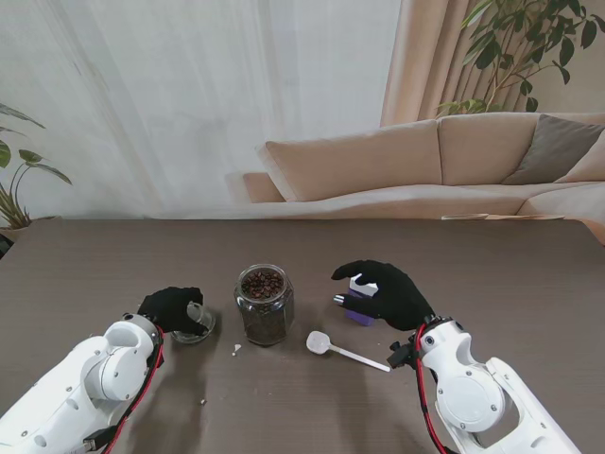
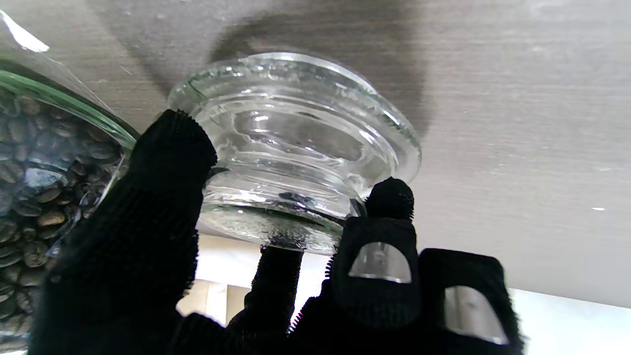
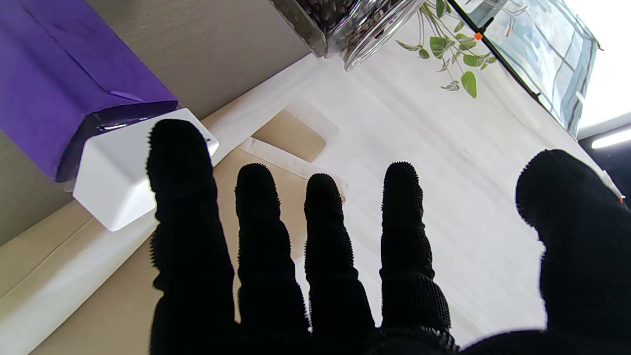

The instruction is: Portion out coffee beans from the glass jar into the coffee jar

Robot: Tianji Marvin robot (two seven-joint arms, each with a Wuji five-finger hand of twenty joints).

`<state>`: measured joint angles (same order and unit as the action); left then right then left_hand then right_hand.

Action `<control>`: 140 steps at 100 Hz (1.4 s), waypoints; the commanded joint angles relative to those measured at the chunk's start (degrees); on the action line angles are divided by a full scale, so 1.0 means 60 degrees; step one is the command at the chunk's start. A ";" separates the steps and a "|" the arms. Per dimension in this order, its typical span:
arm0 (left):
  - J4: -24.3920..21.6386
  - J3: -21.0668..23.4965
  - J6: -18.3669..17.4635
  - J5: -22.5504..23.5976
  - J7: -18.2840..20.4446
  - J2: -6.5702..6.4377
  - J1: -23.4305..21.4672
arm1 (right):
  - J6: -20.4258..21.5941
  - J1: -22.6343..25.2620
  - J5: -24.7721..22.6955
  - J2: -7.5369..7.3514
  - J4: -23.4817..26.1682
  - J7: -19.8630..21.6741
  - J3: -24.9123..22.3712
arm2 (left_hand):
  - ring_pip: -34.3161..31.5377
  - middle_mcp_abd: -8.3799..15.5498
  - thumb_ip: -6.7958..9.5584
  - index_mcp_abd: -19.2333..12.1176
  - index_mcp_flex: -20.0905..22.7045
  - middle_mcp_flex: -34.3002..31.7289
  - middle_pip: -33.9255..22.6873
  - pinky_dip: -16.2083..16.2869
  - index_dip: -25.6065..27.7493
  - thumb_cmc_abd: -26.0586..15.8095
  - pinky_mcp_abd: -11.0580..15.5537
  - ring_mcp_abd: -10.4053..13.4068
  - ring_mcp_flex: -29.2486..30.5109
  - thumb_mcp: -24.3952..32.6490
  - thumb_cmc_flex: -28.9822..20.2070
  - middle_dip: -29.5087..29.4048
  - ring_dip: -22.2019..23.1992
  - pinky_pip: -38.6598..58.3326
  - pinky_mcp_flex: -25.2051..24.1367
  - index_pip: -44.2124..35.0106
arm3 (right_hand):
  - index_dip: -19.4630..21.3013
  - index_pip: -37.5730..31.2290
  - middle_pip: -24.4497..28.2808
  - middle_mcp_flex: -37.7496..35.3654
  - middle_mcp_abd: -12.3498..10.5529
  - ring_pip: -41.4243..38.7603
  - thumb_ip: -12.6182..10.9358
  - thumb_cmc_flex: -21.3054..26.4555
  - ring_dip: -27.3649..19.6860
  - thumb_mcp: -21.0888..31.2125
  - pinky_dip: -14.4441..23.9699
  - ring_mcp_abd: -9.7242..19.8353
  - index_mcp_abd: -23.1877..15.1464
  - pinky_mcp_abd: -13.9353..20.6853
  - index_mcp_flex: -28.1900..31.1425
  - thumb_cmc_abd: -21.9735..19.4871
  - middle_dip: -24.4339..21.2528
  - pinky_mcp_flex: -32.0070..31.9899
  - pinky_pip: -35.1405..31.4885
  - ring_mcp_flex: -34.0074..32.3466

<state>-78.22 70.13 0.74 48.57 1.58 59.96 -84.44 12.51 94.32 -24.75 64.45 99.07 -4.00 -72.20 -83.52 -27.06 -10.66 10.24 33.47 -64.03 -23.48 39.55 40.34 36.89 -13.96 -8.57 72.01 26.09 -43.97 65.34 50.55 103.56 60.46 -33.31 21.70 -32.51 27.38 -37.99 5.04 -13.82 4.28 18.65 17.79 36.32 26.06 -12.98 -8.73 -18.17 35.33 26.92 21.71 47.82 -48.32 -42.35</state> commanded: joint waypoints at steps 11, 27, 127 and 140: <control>0.0266 0.0045 -0.0072 -0.0312 0.0015 0.0169 -0.0316 | -0.0028 0.0087 0.0047 0.0019 0.0080 0.0176 0.0049 | -0.0820 0.2967 0.0276 -0.0457 0.1349 -0.1413 -0.0062 0.0187 0.0430 -0.0903 0.0056 -0.0215 0.0124 0.2777 -0.2416 -0.1294 -0.0056 0.2736 0.0325 -0.5168 | 0.0102 0.0148 -0.0097 -0.0051 0.0102 0.0123 -0.0182 0.0209 0.0082 -0.0461 0.0238 -0.0022 -0.0063 -0.0054 0.0021 -0.0167 0.0038 -0.4425 -0.0099 0.0007; 0.0103 0.0233 -0.0087 -0.0383 0.0001 0.0186 -0.0453 | -0.0049 0.0097 0.0092 0.0015 0.0092 0.0213 0.0063 | -0.0857 0.2947 0.0258 -0.0462 0.1386 -0.1423 -0.0087 0.0264 0.0383 -0.0899 0.0038 -0.0211 0.0121 0.2819 -0.2405 -0.1280 -0.0068 0.2736 0.0327 -0.5170 | 0.0101 0.0152 -0.0101 -0.0030 0.0113 0.0127 -0.0184 0.0232 0.0081 -0.0490 0.0243 -0.0031 -0.0065 -0.0063 0.0016 -0.0215 0.0034 -0.4431 -0.0095 0.0020; -0.1417 0.1265 -0.0393 0.0048 0.0923 0.0058 -0.1018 | -0.0057 0.0057 0.0222 0.0020 0.0027 0.0256 0.0117 | -0.0956 0.2720 0.0391 -0.0339 0.1708 -0.1676 -0.0231 0.0463 0.0313 -0.0422 0.0114 -0.0144 0.0117 0.3183 -0.2344 -0.1201 -0.0108 0.2736 0.0343 -0.5006 | 0.0101 0.0154 -0.0077 0.0020 0.0167 0.0128 -0.0205 0.0358 0.0072 -0.0673 0.0265 -0.0058 -0.0005 -0.0024 0.0027 -0.0407 0.0027 -0.4464 -0.0082 0.0071; -0.1678 0.1392 -0.0561 0.0115 0.1127 0.0029 -0.1014 | -0.0056 0.0043 0.0234 0.0023 0.0007 0.0255 0.0097 | -0.0959 0.2732 0.0399 -0.0316 0.1748 -0.1683 -0.0243 0.0463 0.0300 -0.0408 0.0131 -0.0122 0.0117 0.3217 -0.2328 -0.1202 -0.0112 0.2736 0.0343 -0.4967 | 0.0100 0.0157 -0.0085 0.0030 0.0161 0.0131 -0.0208 0.0372 0.0070 -0.0682 0.0267 -0.0048 0.0005 -0.0029 0.0026 -0.0418 0.0022 -0.4471 -0.0082 0.0081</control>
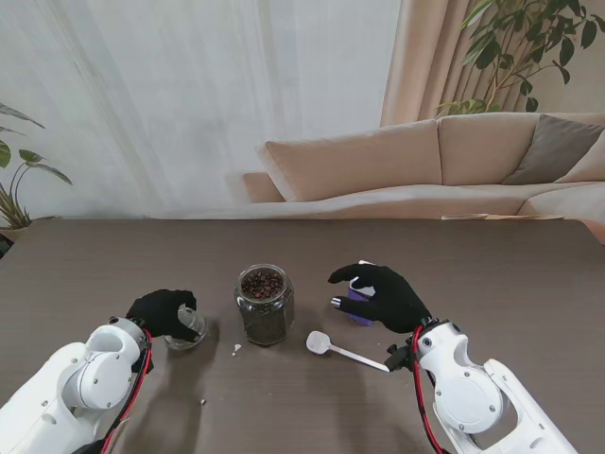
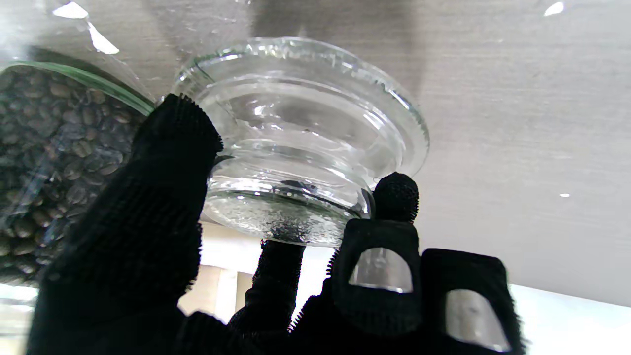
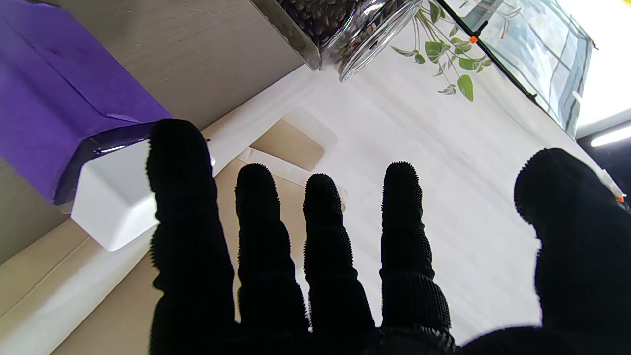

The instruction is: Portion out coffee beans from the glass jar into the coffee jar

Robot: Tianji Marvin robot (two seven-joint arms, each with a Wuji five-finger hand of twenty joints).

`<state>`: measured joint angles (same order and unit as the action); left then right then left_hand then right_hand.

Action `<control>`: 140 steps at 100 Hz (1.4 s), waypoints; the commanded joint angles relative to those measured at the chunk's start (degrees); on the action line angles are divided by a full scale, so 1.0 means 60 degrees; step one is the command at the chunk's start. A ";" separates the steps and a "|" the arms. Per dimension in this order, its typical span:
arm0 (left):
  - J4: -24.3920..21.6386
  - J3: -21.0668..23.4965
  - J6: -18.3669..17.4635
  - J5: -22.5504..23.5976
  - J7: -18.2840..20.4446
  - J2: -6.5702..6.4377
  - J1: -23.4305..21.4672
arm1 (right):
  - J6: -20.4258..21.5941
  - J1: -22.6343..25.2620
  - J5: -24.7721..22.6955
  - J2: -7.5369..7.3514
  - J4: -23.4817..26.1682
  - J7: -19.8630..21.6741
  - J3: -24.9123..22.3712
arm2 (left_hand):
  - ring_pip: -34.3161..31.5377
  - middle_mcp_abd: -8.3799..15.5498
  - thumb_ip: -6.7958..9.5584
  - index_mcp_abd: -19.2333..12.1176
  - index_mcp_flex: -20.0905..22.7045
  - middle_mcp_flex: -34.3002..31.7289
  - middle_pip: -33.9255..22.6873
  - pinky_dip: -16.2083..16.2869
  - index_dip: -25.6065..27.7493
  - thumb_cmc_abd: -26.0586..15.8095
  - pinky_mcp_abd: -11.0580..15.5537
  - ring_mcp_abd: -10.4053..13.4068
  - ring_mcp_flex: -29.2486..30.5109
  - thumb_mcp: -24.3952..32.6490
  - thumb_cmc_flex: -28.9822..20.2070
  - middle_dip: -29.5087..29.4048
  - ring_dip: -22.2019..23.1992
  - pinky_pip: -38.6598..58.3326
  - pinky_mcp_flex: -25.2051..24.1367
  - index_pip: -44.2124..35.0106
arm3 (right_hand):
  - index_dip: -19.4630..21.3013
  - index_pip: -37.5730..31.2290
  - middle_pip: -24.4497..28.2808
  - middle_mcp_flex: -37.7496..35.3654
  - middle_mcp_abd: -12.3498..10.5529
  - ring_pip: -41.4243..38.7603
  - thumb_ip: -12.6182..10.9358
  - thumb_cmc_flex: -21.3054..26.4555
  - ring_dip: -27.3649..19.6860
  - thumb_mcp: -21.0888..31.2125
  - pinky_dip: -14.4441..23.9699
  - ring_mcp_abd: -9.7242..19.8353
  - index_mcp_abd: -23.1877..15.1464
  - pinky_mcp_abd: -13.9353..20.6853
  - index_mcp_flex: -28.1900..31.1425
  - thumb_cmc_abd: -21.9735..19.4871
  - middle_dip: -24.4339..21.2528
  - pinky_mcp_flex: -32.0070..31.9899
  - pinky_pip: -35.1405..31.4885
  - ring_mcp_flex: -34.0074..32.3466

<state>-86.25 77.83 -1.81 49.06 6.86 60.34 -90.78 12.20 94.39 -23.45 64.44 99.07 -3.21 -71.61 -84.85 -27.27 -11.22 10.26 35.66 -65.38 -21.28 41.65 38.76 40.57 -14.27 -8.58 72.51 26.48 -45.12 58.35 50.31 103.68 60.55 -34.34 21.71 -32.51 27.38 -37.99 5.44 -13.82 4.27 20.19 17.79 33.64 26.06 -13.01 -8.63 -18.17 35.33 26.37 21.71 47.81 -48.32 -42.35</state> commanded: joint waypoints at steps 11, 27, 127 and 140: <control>-0.0653 0.0264 -0.0279 0.0127 0.0437 -0.0059 0.0028 | -0.0004 0.0022 0.0025 0.0027 -0.0004 0.0111 -0.0011 | -0.0738 0.2755 0.0494 -0.0319 0.1386 -0.1461 -0.0618 0.0113 0.0570 -0.1012 0.0187 -0.0119 0.0033 0.3164 -0.2130 -0.0033 -0.0075 0.2717 0.0327 -0.4785 | 0.0099 0.0156 -0.0078 0.0023 0.0100 0.0132 -0.0207 0.0113 0.0068 -0.0249 0.0269 -0.0048 -0.0007 -0.0031 0.0031 -0.0330 0.0023 -0.4470 -0.0083 0.0084; -0.1191 0.0508 -0.0464 0.0245 0.0880 -0.0111 0.0008 | 0.0004 0.0018 0.0031 0.0027 -0.0014 0.0113 -0.0021 | -0.0739 0.2769 0.0489 -0.0320 0.1387 -0.1457 -0.0622 0.0114 0.0581 -0.1016 0.0190 -0.0119 0.0032 0.3170 -0.2118 -0.0038 -0.0078 0.2717 0.0327 -0.4773 | 0.0098 0.0161 -0.0082 0.0023 0.0095 0.0133 -0.0209 0.0113 0.0067 -0.0256 0.0271 -0.0053 -0.0022 -0.0033 0.0029 -0.0339 0.0020 -0.4477 -0.0081 0.0087; -0.2226 -0.0656 -0.1002 -0.0436 0.2983 -0.0321 0.2404 | 0.0056 -0.0085 0.0128 0.0040 -0.0155 0.0112 -0.0026 | -0.0687 0.2862 0.0520 -0.0364 0.1362 -0.1470 -0.0680 -0.0052 0.0840 -0.1031 0.0283 -0.0017 0.0029 0.3151 -0.2062 -0.0043 -0.0091 0.2717 0.0316 -0.4654 | 0.0092 0.0204 -0.0106 0.0068 0.0127 0.0168 -0.0215 0.0125 0.0056 -0.0297 0.0284 -0.0080 0.0049 -0.0027 0.0004 -0.0394 0.0011 -0.4534 -0.0027 0.0170; -0.2150 -0.1069 -0.0959 -0.0653 0.3051 -0.0313 0.2737 | 0.0036 -0.0095 0.0155 0.0038 -0.0171 0.0136 -0.0034 | -0.0683 0.2866 0.0518 -0.0380 0.1356 -0.1454 -0.0678 -0.0075 0.0852 -0.1033 0.0286 -0.0016 0.0031 0.3152 -0.2067 -0.0047 -0.0088 0.2717 0.0316 -0.4647 | 0.0090 0.0211 -0.0105 0.0066 0.0118 0.0164 -0.0215 0.0132 0.0058 -0.0300 0.0286 -0.0075 0.0057 -0.0020 0.0010 -0.0394 0.0013 -0.4547 -0.0018 0.0163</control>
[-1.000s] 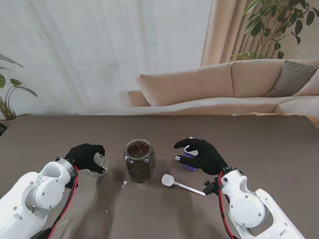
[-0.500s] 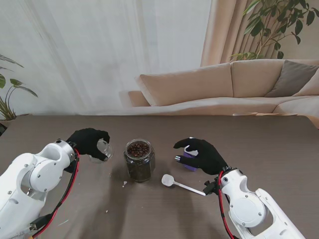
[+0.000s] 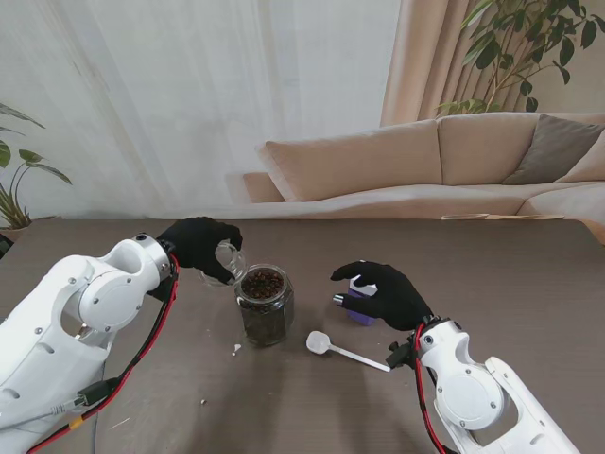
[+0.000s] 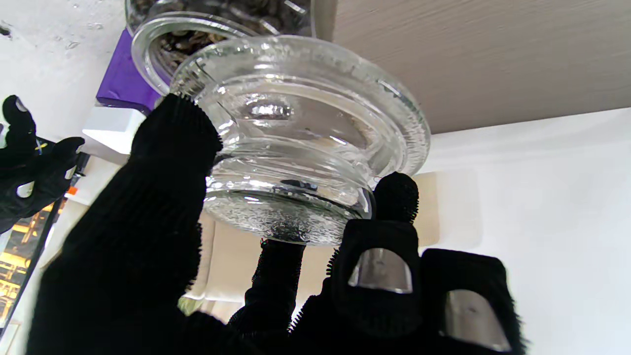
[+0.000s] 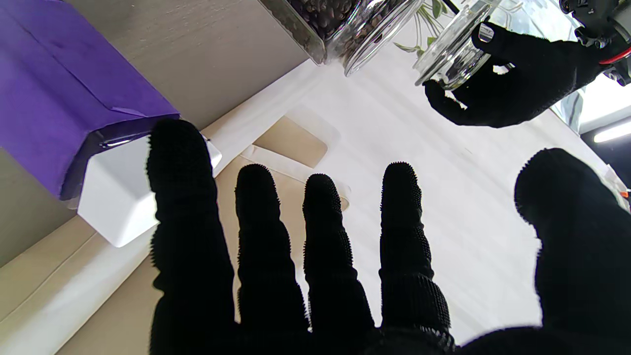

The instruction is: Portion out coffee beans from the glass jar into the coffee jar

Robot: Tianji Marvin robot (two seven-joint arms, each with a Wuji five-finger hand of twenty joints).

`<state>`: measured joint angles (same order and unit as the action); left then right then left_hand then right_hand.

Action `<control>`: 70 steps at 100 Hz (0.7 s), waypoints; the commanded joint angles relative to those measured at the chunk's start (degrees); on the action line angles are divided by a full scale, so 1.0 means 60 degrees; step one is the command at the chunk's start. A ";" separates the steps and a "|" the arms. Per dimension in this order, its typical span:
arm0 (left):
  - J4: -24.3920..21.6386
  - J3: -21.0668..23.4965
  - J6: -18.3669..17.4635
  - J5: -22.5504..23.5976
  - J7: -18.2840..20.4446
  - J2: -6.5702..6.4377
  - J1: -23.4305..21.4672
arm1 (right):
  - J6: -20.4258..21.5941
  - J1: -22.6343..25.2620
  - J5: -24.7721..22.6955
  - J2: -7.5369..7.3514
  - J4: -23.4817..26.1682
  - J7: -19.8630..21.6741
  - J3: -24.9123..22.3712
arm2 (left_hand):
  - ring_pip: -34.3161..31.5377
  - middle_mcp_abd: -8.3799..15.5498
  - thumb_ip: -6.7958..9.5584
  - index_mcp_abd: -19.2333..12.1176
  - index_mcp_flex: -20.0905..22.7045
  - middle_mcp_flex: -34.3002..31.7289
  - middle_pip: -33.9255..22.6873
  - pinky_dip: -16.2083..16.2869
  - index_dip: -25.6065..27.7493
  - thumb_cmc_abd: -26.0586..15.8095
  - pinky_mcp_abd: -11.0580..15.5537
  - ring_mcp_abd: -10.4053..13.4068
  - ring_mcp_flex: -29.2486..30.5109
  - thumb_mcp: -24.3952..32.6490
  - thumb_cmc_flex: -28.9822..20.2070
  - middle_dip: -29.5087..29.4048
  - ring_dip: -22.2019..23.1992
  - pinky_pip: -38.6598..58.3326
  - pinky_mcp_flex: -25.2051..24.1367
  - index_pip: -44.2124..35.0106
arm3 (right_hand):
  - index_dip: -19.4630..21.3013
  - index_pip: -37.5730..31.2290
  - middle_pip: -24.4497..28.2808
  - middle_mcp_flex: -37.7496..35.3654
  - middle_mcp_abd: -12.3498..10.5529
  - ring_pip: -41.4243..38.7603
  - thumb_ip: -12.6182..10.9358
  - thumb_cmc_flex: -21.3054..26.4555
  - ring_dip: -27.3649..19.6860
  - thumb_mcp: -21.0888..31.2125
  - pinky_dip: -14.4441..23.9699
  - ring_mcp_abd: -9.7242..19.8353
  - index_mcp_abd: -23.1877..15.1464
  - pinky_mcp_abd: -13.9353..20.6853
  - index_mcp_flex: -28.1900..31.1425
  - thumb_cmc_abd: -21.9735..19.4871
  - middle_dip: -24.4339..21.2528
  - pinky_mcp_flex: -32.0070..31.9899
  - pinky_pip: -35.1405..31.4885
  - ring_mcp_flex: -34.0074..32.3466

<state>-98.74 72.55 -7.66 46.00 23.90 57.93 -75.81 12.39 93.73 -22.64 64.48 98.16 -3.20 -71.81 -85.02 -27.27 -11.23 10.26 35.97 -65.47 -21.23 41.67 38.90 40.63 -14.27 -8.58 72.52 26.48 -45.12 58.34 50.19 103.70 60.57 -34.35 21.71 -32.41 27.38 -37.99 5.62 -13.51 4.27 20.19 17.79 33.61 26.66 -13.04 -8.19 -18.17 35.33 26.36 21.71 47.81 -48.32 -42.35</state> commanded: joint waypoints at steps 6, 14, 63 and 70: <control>-0.0022 -0.0394 0.0059 -0.0254 0.0266 0.0090 0.0406 | -0.0001 0.0011 0.0027 0.0033 -0.0023 0.0138 -0.0005 | -0.0651 0.2870 0.0517 -0.0377 0.1307 -0.1438 -0.0687 -0.0087 0.0836 -0.1048 0.0286 -0.0016 0.0028 0.3148 -0.2064 -0.0047 -0.0065 0.2713 0.0313 -0.4644 | 0.0089 0.0200 -0.0108 0.0073 0.0091 0.0116 -0.0214 0.0136 0.0057 -0.0296 0.0188 -0.0078 -0.0025 -0.0031 0.0005 -0.0399 0.0012 -0.4545 -0.0017 0.0171; 0.0077 -0.0671 0.0089 -0.0380 0.0297 0.0097 0.0619 | -0.0005 0.0006 0.0030 0.0033 -0.0029 0.0140 -0.0008 | -0.0641 0.2882 0.0515 -0.0391 0.1299 -0.1439 -0.0689 -0.0104 0.0842 -0.1060 0.0289 -0.0015 0.0028 0.3140 -0.2057 -0.0048 -0.0066 0.2713 0.0310 -0.4639 | 0.0090 0.0202 -0.0105 0.0074 0.0091 0.0110 -0.0213 0.0121 0.0059 -0.0304 0.0190 -0.0069 -0.0008 -0.0031 0.0008 -0.0405 0.0013 -0.4552 -0.0011 0.0158; 0.0780 -0.1715 0.0099 -0.0708 0.0116 0.0154 0.1243 | -0.0059 -0.0036 0.0123 0.0039 -0.0079 0.0174 -0.0015 | -0.0579 0.2886 0.0522 -0.0430 0.1260 -0.1421 -0.0702 -0.0246 0.0876 -0.1064 0.0324 0.0014 0.0025 0.3124 -0.2031 -0.0036 -0.0066 0.2713 0.0299 -0.4630 | 0.0093 0.0212 -0.0115 0.0071 0.0100 0.0123 -0.0214 0.0142 0.0058 -0.0325 0.0203 -0.0082 0.0014 -0.0027 -0.0001 -0.0444 0.0012 -0.4576 0.0012 0.0189; 0.0915 -0.1800 0.0121 -0.0739 -0.0011 0.0178 0.1266 | -0.0052 -0.0033 0.0131 0.0040 -0.0078 0.0170 -0.0007 | -0.0573 0.2884 0.0521 -0.0426 0.1265 -0.1422 -0.0702 -0.0262 0.0873 -0.1065 0.0327 0.0016 0.0026 0.3121 -0.2030 -0.0037 -0.0065 0.2713 0.0299 -0.4627 | 0.0092 0.0220 -0.0114 0.0068 0.0096 0.0123 -0.0215 0.0147 0.0058 -0.0328 0.0207 -0.0088 0.0023 -0.0038 -0.0021 -0.0454 0.0012 -0.4574 0.0011 0.0186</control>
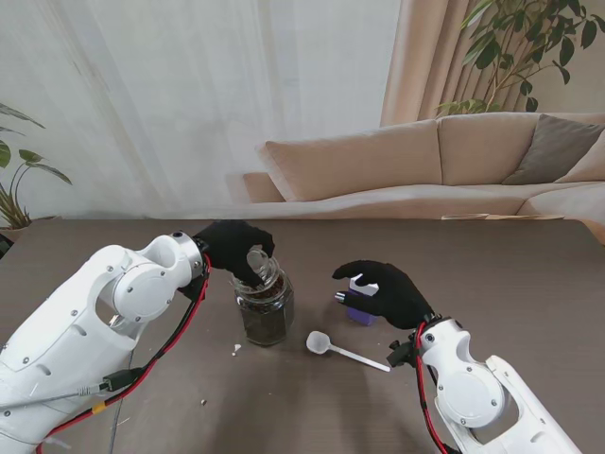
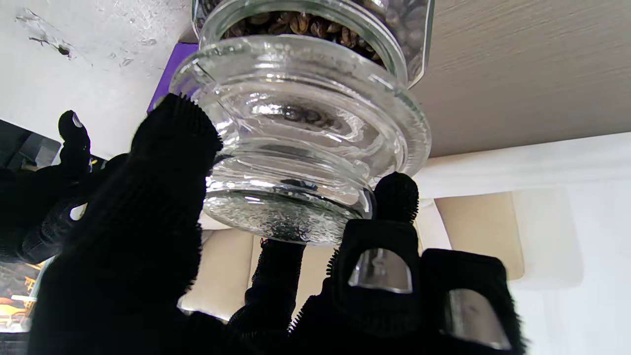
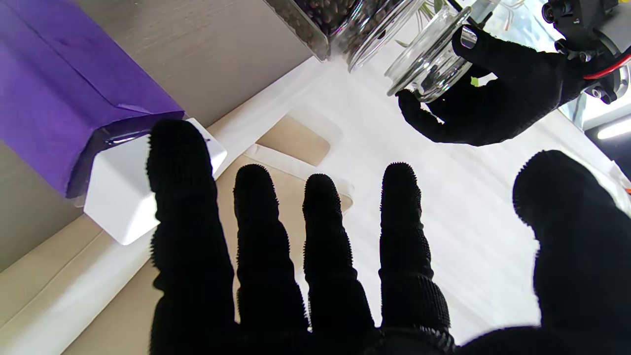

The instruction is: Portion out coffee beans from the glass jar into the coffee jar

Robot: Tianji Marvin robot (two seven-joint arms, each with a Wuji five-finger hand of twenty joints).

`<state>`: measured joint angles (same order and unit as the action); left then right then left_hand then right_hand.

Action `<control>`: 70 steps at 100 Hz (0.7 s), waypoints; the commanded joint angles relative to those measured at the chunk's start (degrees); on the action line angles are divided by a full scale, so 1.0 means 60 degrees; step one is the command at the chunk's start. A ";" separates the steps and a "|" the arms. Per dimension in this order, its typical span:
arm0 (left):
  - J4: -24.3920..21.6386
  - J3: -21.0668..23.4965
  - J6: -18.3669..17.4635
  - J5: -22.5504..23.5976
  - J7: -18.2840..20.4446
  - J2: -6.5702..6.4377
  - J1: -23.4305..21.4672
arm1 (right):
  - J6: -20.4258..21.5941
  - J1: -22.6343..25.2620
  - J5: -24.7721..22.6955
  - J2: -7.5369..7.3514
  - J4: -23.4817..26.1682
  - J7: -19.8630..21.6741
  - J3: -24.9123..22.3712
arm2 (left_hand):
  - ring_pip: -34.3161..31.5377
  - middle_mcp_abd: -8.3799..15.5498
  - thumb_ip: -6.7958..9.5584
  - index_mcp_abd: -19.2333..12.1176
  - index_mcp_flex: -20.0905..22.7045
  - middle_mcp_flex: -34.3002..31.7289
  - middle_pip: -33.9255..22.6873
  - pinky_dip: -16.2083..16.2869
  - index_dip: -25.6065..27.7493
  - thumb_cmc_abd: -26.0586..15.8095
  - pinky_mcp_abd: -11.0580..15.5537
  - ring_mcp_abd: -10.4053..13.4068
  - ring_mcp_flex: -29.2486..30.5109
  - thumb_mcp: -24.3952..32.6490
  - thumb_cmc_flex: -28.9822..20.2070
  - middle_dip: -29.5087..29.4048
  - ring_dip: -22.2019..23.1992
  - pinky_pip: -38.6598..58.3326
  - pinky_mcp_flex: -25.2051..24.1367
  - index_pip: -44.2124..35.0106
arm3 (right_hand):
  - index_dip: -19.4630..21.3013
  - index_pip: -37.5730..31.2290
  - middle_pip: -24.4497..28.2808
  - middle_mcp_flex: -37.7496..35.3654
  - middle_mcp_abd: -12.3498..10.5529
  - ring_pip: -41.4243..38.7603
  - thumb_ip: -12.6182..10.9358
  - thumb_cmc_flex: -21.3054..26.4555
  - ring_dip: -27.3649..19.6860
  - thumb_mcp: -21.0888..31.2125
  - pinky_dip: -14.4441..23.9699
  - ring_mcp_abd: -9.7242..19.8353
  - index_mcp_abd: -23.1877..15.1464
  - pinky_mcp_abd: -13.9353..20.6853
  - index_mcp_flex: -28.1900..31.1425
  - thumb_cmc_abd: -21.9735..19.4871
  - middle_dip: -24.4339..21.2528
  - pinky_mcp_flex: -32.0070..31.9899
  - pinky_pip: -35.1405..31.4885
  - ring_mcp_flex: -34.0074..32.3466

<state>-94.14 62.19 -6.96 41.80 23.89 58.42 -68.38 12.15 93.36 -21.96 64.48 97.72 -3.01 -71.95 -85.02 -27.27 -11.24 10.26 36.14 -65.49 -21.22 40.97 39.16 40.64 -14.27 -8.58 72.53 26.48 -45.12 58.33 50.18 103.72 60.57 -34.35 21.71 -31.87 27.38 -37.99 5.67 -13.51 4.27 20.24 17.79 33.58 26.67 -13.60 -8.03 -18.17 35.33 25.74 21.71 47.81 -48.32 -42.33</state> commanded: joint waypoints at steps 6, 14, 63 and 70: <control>0.0287 -0.0184 0.0036 -0.0092 -0.0126 0.0123 0.0087 | -0.0002 0.0032 0.0024 0.0039 -0.0005 0.0134 0.0024 | -0.0570 0.2871 0.0523 -0.0405 0.1247 -0.1410 -0.0700 -0.0185 0.0827 -0.1069 0.0327 0.0017 0.0026 0.3121 -0.2036 -0.0035 -0.0060 0.2710 0.0292 -0.4623 | 0.0089 0.0138 -0.0112 0.0058 0.0090 0.0126 -0.0215 0.0134 0.0057 -0.0330 0.0209 0.0010 0.0008 -0.0034 -0.0045 -0.0362 0.0012 -0.4573 0.0011 0.0192; 0.0457 -0.0327 0.0014 -0.0118 -0.0224 0.0143 0.0192 | 0.0007 0.0032 0.0026 0.0038 -0.0008 0.0139 0.0029 | -0.0568 0.2867 0.0521 -0.0427 0.1242 -0.1405 -0.0701 -0.0212 0.0829 -0.1067 0.0322 0.0017 0.0027 0.3113 -0.2031 -0.0033 -0.0057 0.2710 0.0293 -0.4622 | 0.0090 0.0138 -0.0114 0.0060 0.0096 0.0132 -0.0217 0.0138 0.0055 -0.0337 0.0214 0.0004 -0.0006 -0.0027 -0.0051 -0.0361 0.0012 -0.4569 0.0010 0.0204; 0.1131 -0.1092 -0.0037 -0.0090 -0.0528 0.0215 0.0754 | -0.0019 0.0029 0.0089 0.0043 -0.0021 0.0154 0.0006 | -0.0473 0.2851 0.0538 -0.0554 0.1191 -0.1117 -0.0747 -0.0435 0.0798 -0.1159 0.0407 0.0032 0.0022 0.2849 -0.2022 0.0265 -0.0044 0.2710 0.0294 -0.4537 | 0.0092 0.0131 -0.0115 0.0061 0.0088 0.0130 -0.0221 0.0142 0.0057 -0.0362 0.0228 0.0012 0.0046 -0.0017 -0.0058 -0.0388 0.0014 -0.4590 0.0028 0.0204; 0.1138 -0.1161 -0.0018 -0.0022 -0.0453 0.0199 0.0801 | -0.0025 0.0030 0.0090 0.0043 -0.0019 0.0155 0.0001 | -0.0409 0.2926 0.0527 -0.0655 0.1232 -0.1007 -0.0725 -0.0484 0.0720 -0.1159 0.0446 0.0048 0.0012 0.2708 -0.1993 0.0410 -0.0023 0.2710 0.0226 -0.4467 | 0.0093 0.0130 -0.0111 0.0058 0.0101 0.0130 -0.0223 0.0144 0.0058 -0.0361 0.0231 0.0008 0.0052 -0.0021 -0.0060 -0.0392 0.0016 -0.4590 0.0028 0.0204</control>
<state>-87.24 55.38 -6.98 41.17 19.81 59.21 -64.18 12.11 93.31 -21.47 64.52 97.57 -2.96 -71.96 -85.02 -27.27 -11.24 10.24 36.31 -65.51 -21.21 38.62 39.40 40.65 -14.27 -8.58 72.54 26.48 -45.12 59.09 50.18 103.79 60.57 -34.79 21.71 -31.83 27.38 -37.99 5.68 -13.42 4.27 20.27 17.79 33.51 26.68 -13.62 -7.92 -18.18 35.33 24.24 21.71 47.81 -48.32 -42.32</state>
